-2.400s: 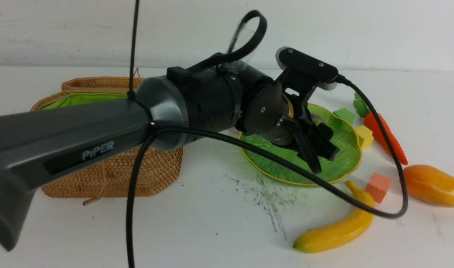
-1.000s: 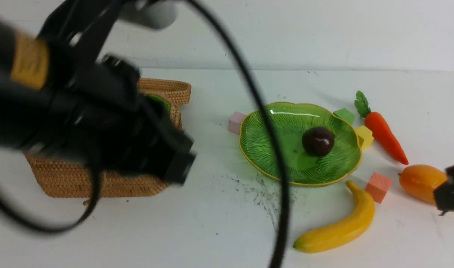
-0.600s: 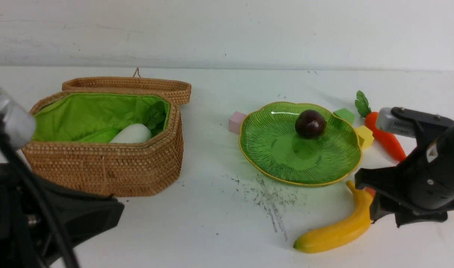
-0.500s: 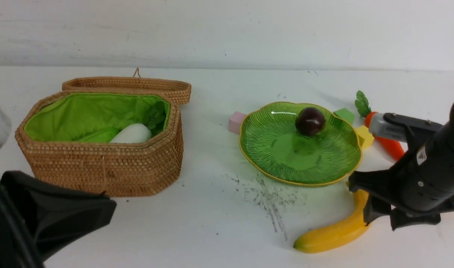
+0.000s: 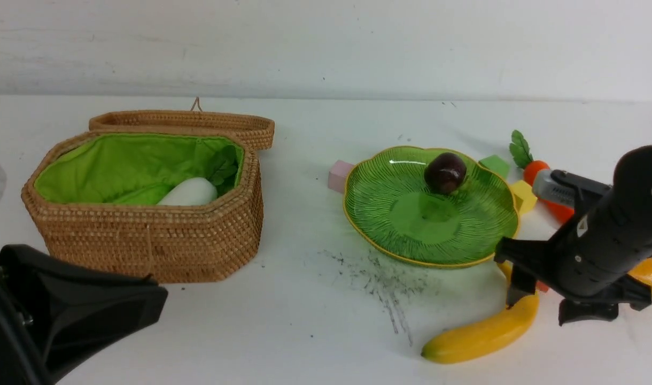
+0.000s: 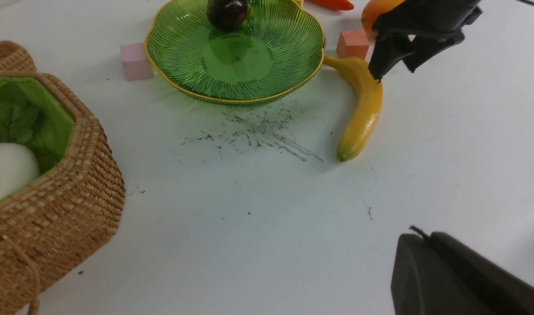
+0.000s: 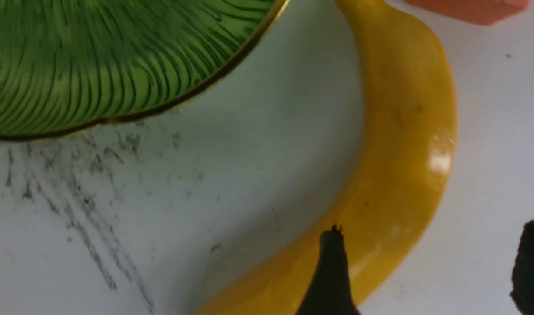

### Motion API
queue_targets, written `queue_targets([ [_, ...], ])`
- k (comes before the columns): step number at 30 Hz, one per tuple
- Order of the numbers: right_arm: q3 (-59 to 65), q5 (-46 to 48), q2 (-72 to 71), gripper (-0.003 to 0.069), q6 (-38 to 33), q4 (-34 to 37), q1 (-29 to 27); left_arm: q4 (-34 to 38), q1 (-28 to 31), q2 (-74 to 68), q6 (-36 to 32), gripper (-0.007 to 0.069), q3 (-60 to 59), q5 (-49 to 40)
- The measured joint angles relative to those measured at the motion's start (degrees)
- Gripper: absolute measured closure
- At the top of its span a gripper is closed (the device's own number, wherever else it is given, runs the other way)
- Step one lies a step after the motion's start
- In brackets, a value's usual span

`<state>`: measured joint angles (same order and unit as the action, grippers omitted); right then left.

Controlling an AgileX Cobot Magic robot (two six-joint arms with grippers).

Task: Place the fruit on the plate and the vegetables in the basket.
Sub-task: Use the right arm to grab a banana and put it into the right plate

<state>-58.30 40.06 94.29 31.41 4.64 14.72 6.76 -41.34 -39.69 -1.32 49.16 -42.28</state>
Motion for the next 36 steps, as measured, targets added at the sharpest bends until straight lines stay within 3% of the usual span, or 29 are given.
queue_targets([
  [5,-0.05,-5.29,5.21,0.0127,0.06,0.55,0.00,0.10,0.00,0.00,0.00,0.0638,0.00,-0.44],
  [12,-0.70,-4.68,8.79,0.0140,0.81,0.71,-0.12,0.10,0.00,0.00,-0.11,0.0638,0.00,-0.55],
  [16,-0.80,-3.94,8.91,0.0197,0.88,0.57,-0.12,0.12,0.00,0.00,-0.18,0.0638,0.00,-0.62],
  [19,-0.99,-0.61,9.02,0.0331,0.72,1.72,-0.17,0.12,0.00,0.00,-0.18,0.0638,0.00,-0.62],
  [20,-1.04,0.58,9.02,0.0340,0.35,2.05,-0.17,0.12,0.00,0.00,-0.18,0.0638,0.00,-0.62],
  [30,-0.56,13.70,4.88,0.0337,-7.69,3.83,-0.17,1.10,0.00,0.00,-0.18,0.0638,0.00,-0.57],
  [33,-2.09,13.92,-0.43,0.0337,-8.08,5.01,-0.17,1.14,0.00,0.00,-0.18,0.0638,0.00,0.93],
  [36,-7.49,8.24,-4.04,0.0337,-8.19,5.16,-0.76,1.14,0.00,0.00,-0.18,0.0638,0.00,4.08],
])
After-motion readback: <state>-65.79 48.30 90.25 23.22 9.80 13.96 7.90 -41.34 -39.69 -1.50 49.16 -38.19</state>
